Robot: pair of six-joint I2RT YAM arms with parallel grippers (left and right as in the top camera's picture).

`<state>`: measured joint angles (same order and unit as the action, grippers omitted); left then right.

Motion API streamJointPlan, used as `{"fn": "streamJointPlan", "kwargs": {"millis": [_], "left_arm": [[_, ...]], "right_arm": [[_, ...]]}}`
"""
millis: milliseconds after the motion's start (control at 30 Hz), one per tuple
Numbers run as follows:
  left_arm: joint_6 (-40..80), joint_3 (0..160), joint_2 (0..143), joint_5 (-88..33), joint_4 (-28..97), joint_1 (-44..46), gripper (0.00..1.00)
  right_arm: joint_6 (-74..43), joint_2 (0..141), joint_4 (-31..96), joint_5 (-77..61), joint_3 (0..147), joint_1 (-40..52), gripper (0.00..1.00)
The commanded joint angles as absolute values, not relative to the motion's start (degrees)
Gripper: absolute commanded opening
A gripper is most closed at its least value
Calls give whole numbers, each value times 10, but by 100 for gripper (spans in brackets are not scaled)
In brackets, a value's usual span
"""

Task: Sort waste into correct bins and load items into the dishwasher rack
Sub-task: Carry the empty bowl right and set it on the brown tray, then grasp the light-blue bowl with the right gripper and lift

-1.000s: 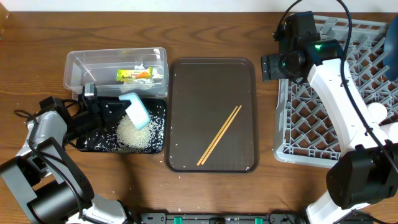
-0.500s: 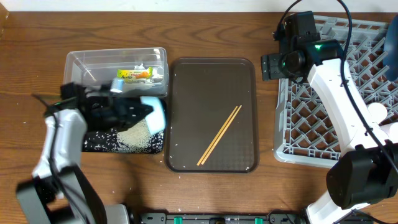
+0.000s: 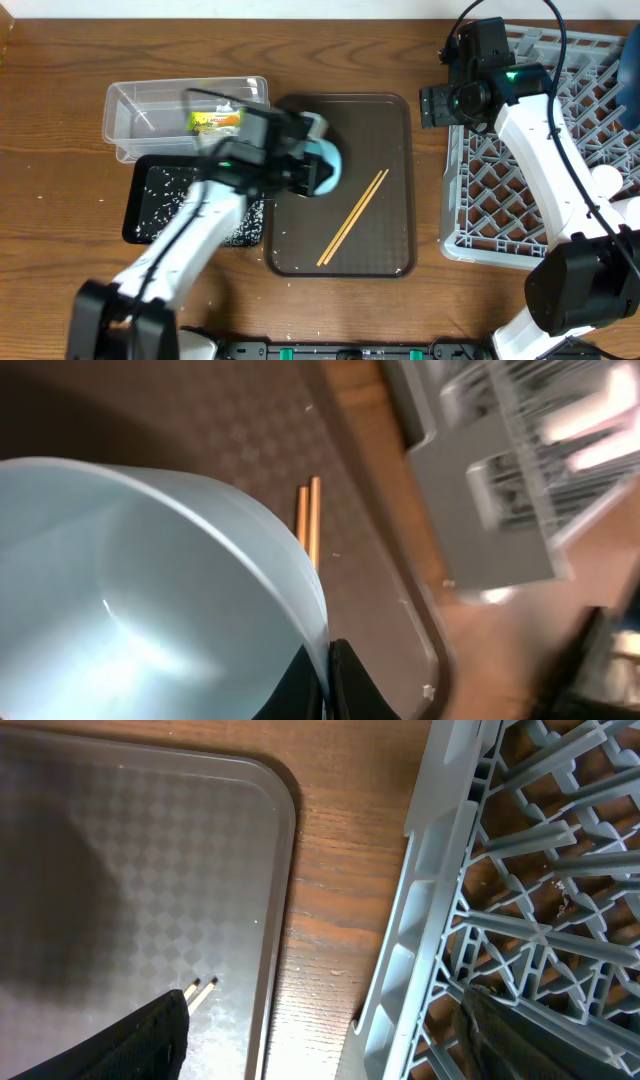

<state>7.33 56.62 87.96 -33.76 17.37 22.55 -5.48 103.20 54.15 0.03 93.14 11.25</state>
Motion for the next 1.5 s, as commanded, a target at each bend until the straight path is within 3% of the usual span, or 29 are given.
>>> {"fn": "streamJointPlan", "kwargs": {"millis": [0, 267, 367, 467, 833, 1167, 1267, 1400, 1467], "left_arm": [[91, 576, 920, -226, 145, 262, 6], [92, 576, 955, -203, 106, 287, 7], [92, 576, 955, -203, 104, 287, 22], [92, 576, 952, -203, 104, 287, 30], [93, 576, 816, -200, 228, 220, 43], [93, 576, 719, -199, 369, 77, 46], [93, 576, 717, -199, 383, 57, 46], [93, 576, 718, -199, 385, 54, 47], [93, 576, 718, -199, 385, 54, 46]], "right_arm": [[-55, 1031, 540, 6, 929, 107, 84], [-55, 1031, 539, 6, 929, 108, 87], [-55, 1031, 533, 6, 929, 110, 88], [-44, 1031, 525, -22, 929, 116, 88], [-21, 1048, 506, -96, 929, 165, 87], [-30, 1138, 510, -97, 929, 240, 74], [-33, 1168, 508, -91, 929, 252, 65], [-49, 1200, 496, -74, 929, 255, 61], [-57, 1212, 490, -75, 929, 255, 49]]}}
